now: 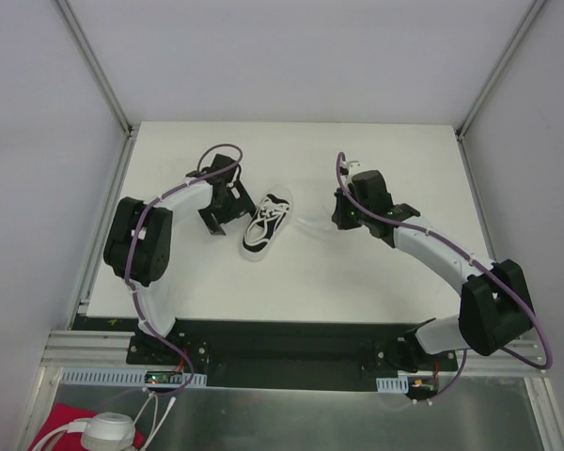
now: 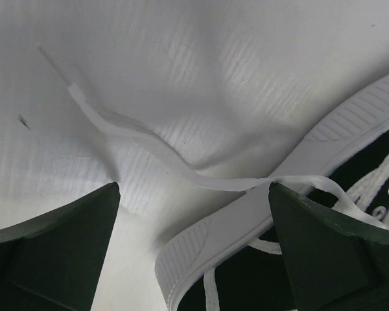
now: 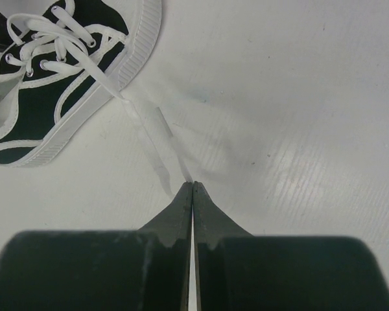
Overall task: Tie the shoes
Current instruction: Tie the shoelace on the shoe.
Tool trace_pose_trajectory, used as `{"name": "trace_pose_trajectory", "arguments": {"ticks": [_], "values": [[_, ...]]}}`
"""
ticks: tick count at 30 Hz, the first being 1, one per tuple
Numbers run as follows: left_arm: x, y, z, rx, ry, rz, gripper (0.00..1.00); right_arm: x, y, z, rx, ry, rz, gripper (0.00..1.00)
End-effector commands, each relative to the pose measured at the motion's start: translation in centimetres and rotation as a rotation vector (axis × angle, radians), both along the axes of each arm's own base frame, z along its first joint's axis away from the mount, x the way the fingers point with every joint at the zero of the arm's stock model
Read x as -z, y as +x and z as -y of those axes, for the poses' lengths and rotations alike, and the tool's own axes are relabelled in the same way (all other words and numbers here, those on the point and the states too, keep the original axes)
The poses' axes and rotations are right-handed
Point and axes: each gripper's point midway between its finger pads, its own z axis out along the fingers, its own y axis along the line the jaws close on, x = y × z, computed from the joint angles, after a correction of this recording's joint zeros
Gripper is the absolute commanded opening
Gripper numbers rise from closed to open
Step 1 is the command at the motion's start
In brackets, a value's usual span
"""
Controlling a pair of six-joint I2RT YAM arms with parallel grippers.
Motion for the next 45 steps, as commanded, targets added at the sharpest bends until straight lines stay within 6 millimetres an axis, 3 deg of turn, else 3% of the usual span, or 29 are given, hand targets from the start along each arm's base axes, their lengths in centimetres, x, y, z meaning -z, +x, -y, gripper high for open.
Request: {"name": "trace_pose_trajectory", "arguments": {"ticks": [1,5,6,7,9,11,14,17,20,21,27,30,32,38,41,45], "values": [[1.4,-0.7,0.1,-0.109,0.034,-0.077,0.99,-1.6,0.9,-0.8,-0.002,0.049,0.033,0.01],[1.9,-0.4,-0.1,-0.148,0.049,-0.081,0.96,-1.7,0.7,-0.8,-0.005,0.052,0.035,0.01],[1.9,-0.2,-0.1,-0.155,0.048,-0.080,0.88,-1.7,0.6,-0.8,-0.006,0.050,0.036,0.01],[2.0,-0.1,-0.1,-0.161,0.049,-0.080,0.67,-1.7,0.6,-0.6,-0.001,0.049,0.036,0.01],[1.9,0.1,0.0,-0.172,0.049,-0.077,0.48,-1.7,0.4,-0.5,0.000,0.048,0.037,0.01],[2.0,0.2,0.0,-0.176,0.048,-0.080,0.21,-1.5,0.3,-0.4,0.000,0.047,0.034,0.01],[2.1,0.1,-0.3,-0.178,0.060,-0.085,0.00,-1.7,0.3,-0.4,0.002,0.048,0.040,0.01],[1.1,0.0,-1.5,-0.198,0.106,-0.059,0.00,-2.0,0.2,-0.2,0.006,0.047,0.050,0.01],[-1.6,0.4,-3.8,-0.235,0.149,0.015,0.00,-3.2,0.3,0.4,0.015,0.044,0.081,0.01],[-3.4,0.6,-4.4,-0.250,0.144,0.064,0.00,-3.5,0.3,0.7,0.022,0.041,0.086,0.01],[-10.8,1.9,-9.4,-0.330,0.174,0.271,0.00,-8.1,0.4,2.5,0.061,0.062,0.185,0.01],[-12.7,2.3,-10.9,-0.343,0.167,0.314,0.00,-10.4,0.3,3.2,0.078,0.077,0.234,0.01],[-13.4,2.4,-11.3,-0.337,0.168,0.329,0.00,-11.8,0.1,3.6,0.087,0.087,0.267,0.01],[-15.8,2.5,-11.7,-0.333,0.141,0.387,0.00,-13.5,-0.9,4.5,0.102,0.109,0.293,0.01],[-16.6,2.3,-11.5,-0.321,0.129,0.405,0.00,-13.1,-1.2,4.7,0.107,0.106,0.282,0.01],[-16.5,2.0,-11.1,-0.301,0.113,0.399,0.00,-11.0,-1.3,5.3,0.142,0.079,0.241,0.01]]}}
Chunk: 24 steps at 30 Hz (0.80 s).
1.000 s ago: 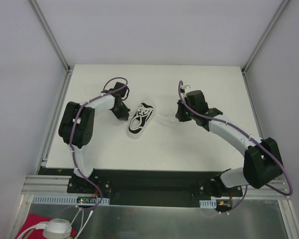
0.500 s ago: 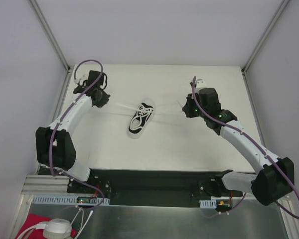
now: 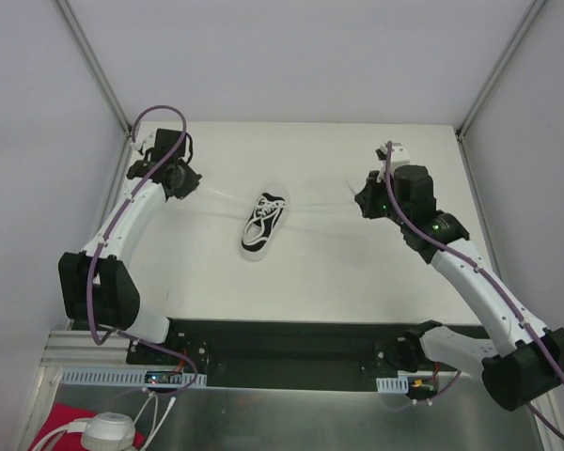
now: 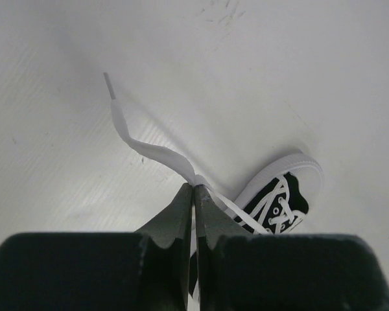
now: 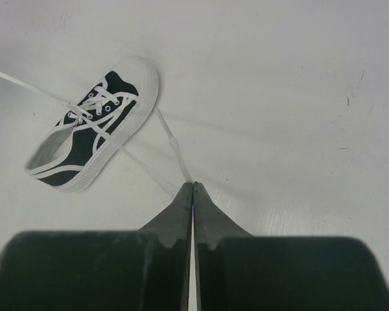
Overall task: Tie the shoes
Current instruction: Tie the shoelace on the shoe.
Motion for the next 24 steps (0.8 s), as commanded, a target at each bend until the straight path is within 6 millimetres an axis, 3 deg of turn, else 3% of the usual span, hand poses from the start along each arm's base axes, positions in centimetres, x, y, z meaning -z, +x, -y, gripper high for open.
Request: {"name": "trace_pose_trajectory", "arguments": {"ticks": [1,11,24], "values": [[-2.5,-0.5,-0.4,0.019,0.001,0.056,0.00,1.5,-0.3,1.3,0.052,-0.020,-0.033,0.01],[-0.3,-0.2,0.2,0.078,0.005,-0.009,0.00,7.8,-2.3,4.5,0.176,-0.046,-0.167,0.01],[1.6,1.4,0.4,0.113,0.030,-0.063,0.00,14.2,-3.6,6.1,0.271,-0.004,-0.324,0.01]]}}
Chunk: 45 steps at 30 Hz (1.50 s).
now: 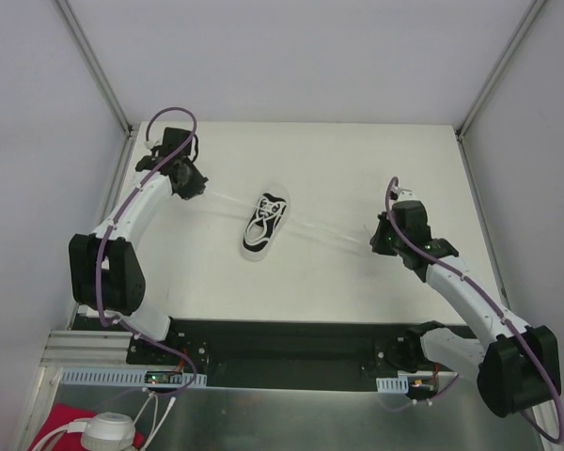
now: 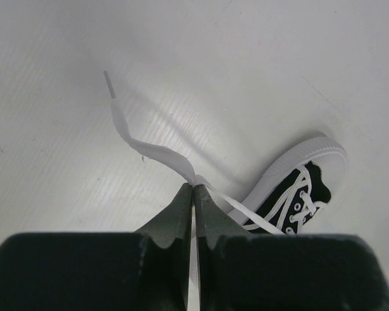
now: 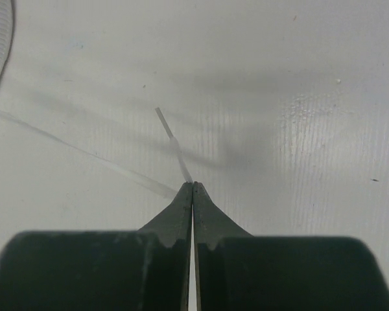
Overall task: Tie the shoes
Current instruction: Tie the shoelace on the shoe.
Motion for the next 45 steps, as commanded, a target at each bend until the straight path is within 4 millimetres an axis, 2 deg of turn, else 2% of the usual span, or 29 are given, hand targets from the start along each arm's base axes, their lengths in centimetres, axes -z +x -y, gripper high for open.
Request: {"name": "trace_pose_trajectory", "arguments": {"ticks": [1,6,11,17,21,25,27,28,29,35,36,37,40,45], "values": [[-0.5,0.6,-1.2,-0.008,0.041,0.010,0.00,1.3,0.3,0.2,0.052,0.043,-0.026,0.01],[1.2,-0.1,-2.7,-0.050,0.050,-0.035,0.00,3.2,0.2,0.1,0.056,0.045,-0.069,0.01],[1.4,-0.4,-4.2,-0.085,0.052,-0.040,0.00,3.8,0.3,0.2,0.059,0.039,-0.088,0.01],[1.8,-0.5,-4.4,-0.082,0.046,-0.053,0.00,4.5,0.3,0.7,0.074,0.027,-0.114,0.01],[2.1,-1.3,-4.2,-0.073,0.036,-0.063,0.00,4.5,0.2,1.2,0.085,0.023,-0.116,0.01],[1.8,-2.6,-3.5,-0.060,-0.004,-0.054,0.00,3.7,0.9,2.0,0.102,0.016,-0.093,0.01],[1.5,-3.8,-3.2,-0.054,-0.024,-0.044,0.00,2.8,1.8,2.2,0.107,0.018,-0.071,0.01],[1.5,-4.2,-3.1,-0.052,-0.035,-0.045,0.00,3.0,2.2,2.2,0.101,0.009,-0.076,0.01],[1.4,-5.1,-3.0,-0.049,-0.042,-0.037,0.00,2.2,2.9,1.7,0.084,0.034,-0.063,0.01],[0.2,-7.7,-2.8,-0.052,-0.064,0.016,0.00,1.6,6.2,1.2,0.072,0.046,-0.045,0.01],[-0.1,-7.8,-2.8,-0.052,-0.064,0.028,0.00,0.7,7.0,1.0,0.063,0.055,-0.024,0.01],[-0.4,-7.9,-2.8,-0.050,-0.067,0.037,0.00,1.0,7.4,0.8,0.059,0.055,-0.036,0.01],[-1.3,-8.2,-2.8,-0.047,-0.071,0.063,0.00,0.0,8.8,0.3,0.039,0.069,-0.020,0.01],[-3.0,-8.1,-2.9,-0.049,-0.066,0.099,0.00,-1.7,9.4,0.2,0.029,0.074,0.001,0.01]]}}
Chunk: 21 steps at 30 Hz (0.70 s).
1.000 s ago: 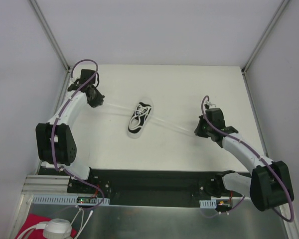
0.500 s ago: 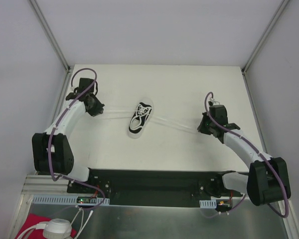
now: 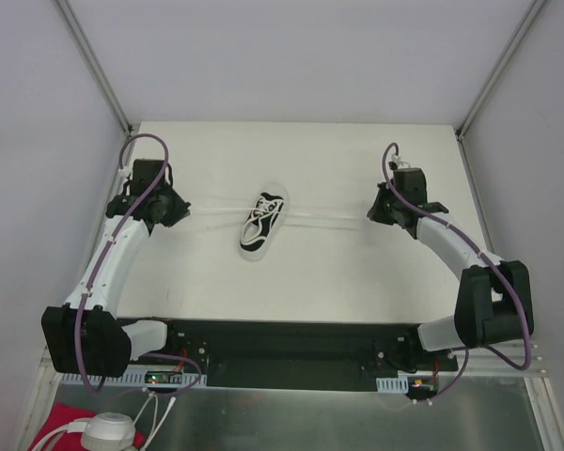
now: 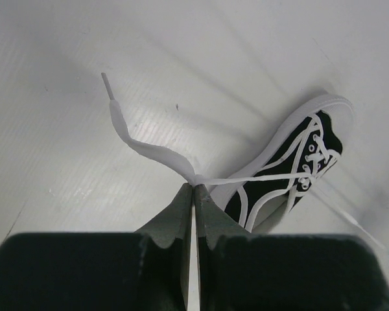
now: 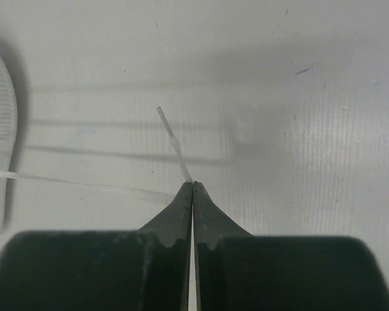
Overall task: Tie the shoes
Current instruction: Tie the shoelace on the shoe.
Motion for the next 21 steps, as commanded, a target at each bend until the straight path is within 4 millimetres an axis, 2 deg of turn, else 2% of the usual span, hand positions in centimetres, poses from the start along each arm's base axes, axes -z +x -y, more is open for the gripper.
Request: {"name": "trace_pose_trajectory", "arguments": {"ticks": [1,4,5,11,13,17,18,19,20,21], "values": [[-1.6,0.0,-0.8,-0.023,0.019,0.028,0.00,-3.2,1.1,0.0,-0.020,0.008,0.075,0.01],[-1.9,1.2,-1.4,-0.033,0.054,0.027,0.00,-3.4,0.0,0.3,-0.019,0.005,0.068,0.01],[-1.6,1.9,-1.6,-0.040,0.064,0.012,0.00,-2.5,-0.9,0.5,-0.016,0.000,0.041,0.01],[-0.1,5.3,-1.2,-0.020,0.066,-0.041,0.00,-0.5,-4.4,0.9,0.001,0.018,-0.011,0.01],[0.5,5.7,-1.3,-0.031,0.064,-0.054,0.00,0.7,-5.5,1.0,0.012,0.023,-0.043,0.01],[3.0,5.7,-0.6,-0.005,0.035,-0.110,0.00,2.0,-6.1,0.9,0.012,0.025,-0.087,0.01],[3.2,5.7,-0.3,0.004,0.026,-0.115,0.01,2.3,-6.2,0.8,0.006,0.028,-0.100,0.06],[3.5,5.7,0.0,0.021,0.013,-0.123,0.07,2.1,-6.0,0.7,0.006,0.032,-0.098,0.12],[3.7,5.7,0.1,0.031,0.008,-0.130,0.17,2.0,-5.9,0.6,0.000,0.030,-0.097,0.27],[3.7,5.7,0.3,0.040,0.005,-0.129,0.30,1.8,-5.7,0.6,-0.003,0.030,-0.091,0.34]]}}
